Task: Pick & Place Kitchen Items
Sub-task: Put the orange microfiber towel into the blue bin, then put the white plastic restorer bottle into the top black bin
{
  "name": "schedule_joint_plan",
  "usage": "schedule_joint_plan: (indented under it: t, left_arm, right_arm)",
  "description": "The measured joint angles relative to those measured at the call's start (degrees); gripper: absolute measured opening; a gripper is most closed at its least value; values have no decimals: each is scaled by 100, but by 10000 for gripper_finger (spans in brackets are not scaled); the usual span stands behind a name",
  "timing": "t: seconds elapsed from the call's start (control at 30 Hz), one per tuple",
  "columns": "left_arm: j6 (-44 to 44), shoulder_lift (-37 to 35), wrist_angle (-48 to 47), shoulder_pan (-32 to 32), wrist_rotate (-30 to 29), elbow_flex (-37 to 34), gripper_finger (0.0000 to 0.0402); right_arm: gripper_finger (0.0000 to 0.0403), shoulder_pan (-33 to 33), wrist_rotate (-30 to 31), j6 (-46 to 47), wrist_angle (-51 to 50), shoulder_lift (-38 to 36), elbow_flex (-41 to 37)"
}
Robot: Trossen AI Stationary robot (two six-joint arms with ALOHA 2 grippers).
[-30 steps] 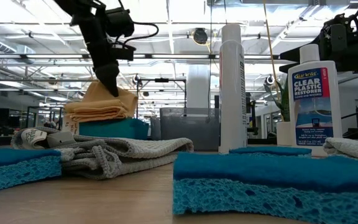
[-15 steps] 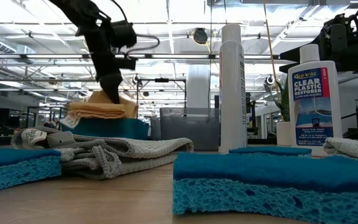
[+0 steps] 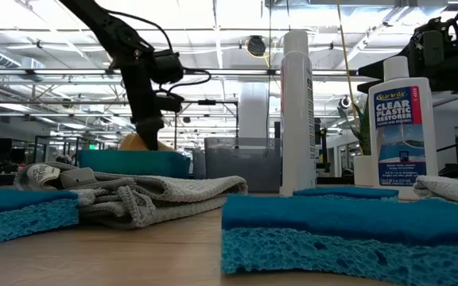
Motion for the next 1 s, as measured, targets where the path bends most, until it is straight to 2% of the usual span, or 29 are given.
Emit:
schedule_joint_plan:
  t: [0.47,0.63,0.83,1.0]
  left_arm:
    - [-305,123,46,281,-46,0,48]
    - [-399,123,94,212,-189,0,115]
    - [-305,116,301,205,-1031,0,215]
    - [-265,-126,-107,60,-1714,113,268]
  right_arm:
    - [334,1,1,1,1,-1,1]
    - [334,-1,0,0,0,-1,-1]
    - [334,-1,1,-1,-1,-1,1]
    - [334,0,-1,1,1,0,1]
